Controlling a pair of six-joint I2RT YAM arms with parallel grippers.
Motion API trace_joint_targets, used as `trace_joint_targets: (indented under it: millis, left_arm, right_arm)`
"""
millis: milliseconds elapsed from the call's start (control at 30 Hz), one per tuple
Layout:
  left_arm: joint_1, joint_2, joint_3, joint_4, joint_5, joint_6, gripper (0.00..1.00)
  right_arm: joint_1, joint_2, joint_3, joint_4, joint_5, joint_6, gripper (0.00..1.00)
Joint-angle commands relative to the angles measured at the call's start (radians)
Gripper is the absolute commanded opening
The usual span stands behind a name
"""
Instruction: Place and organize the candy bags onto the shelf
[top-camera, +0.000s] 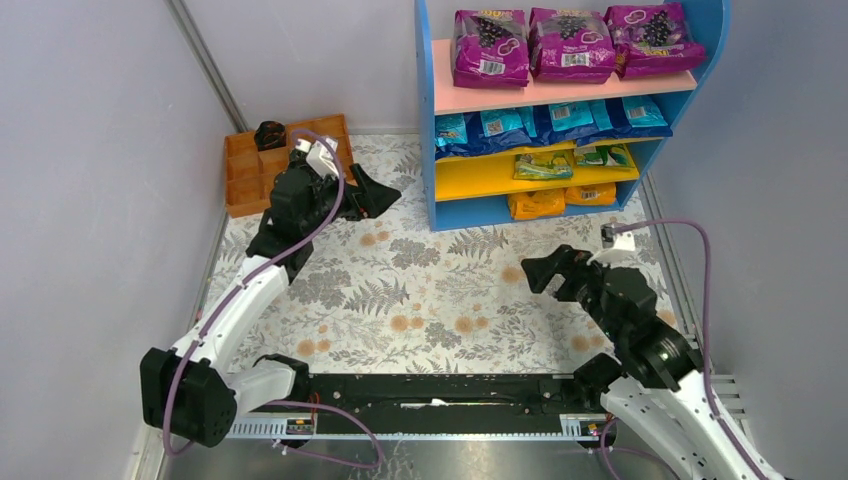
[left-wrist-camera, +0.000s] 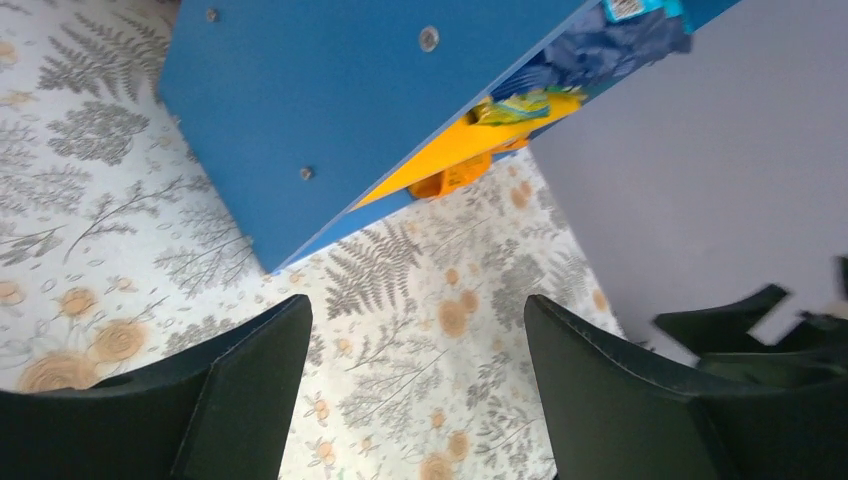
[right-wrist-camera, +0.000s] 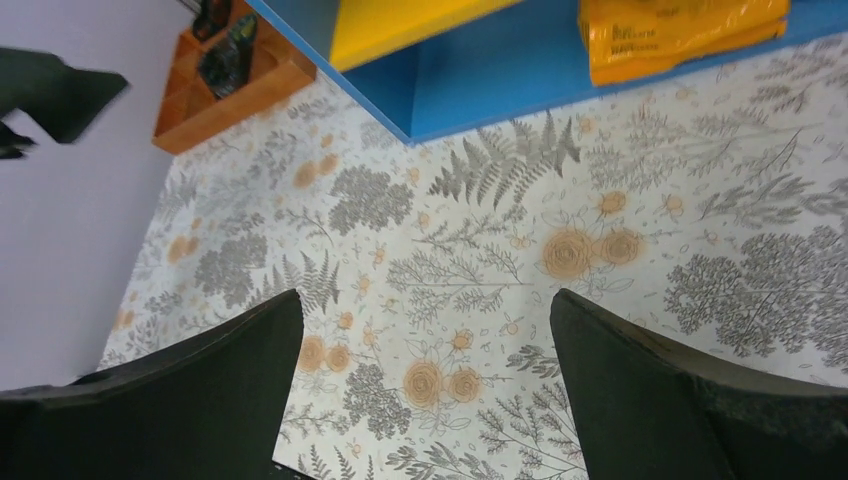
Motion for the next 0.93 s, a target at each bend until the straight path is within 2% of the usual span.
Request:
trace_joint_targets:
  millis: [0,100,200,333,433,700,900]
  left_arm:
    - [-0.038,-0.067,0.057,-0.056,-0.107,0.114,0.83]
    - [-0.038,-0.153,0.093,-0.063,-0.111,0.152,0.84]
    - [-0.038,-0.236,0.202,-0.125,-0.131,0.226,0.88]
    - [-0.038,-0.324,0.353,-0.124,-0.171,0.266,0.99]
    - [-0.038,-0.369,0.408,-0.084,-0.175,0.264,0.99]
    - [-0.037,-0.395,0.496,-0.123,-0.162,0.311,0.99]
    - [-0.038,-0.384,0.519,-0.135,-0.158,0.327,0.99]
  right_arm:
    - [0.007,-0.048,0.171,-0.097,0.054,-0.092,1.00]
    - [0.006,-0.046,0.335,-0.161,0.123,-0.160,1.00]
    - [0.007,-0.033,0.509,-0.194,0.190,-0.226,1.00]
    - [0.005,-0.029,0.683,-0.170,0.196,-0.310,1.00]
    - [0.005,-0.035,0.764,-0.134,0.197,-0.337,1.00]
    - [0.005,-0.081,0.790,-0.081,0.215,-0.375,1.00]
    - [0.006,-0.094,0.728,-0.063,0.262,-0.362,1.00]
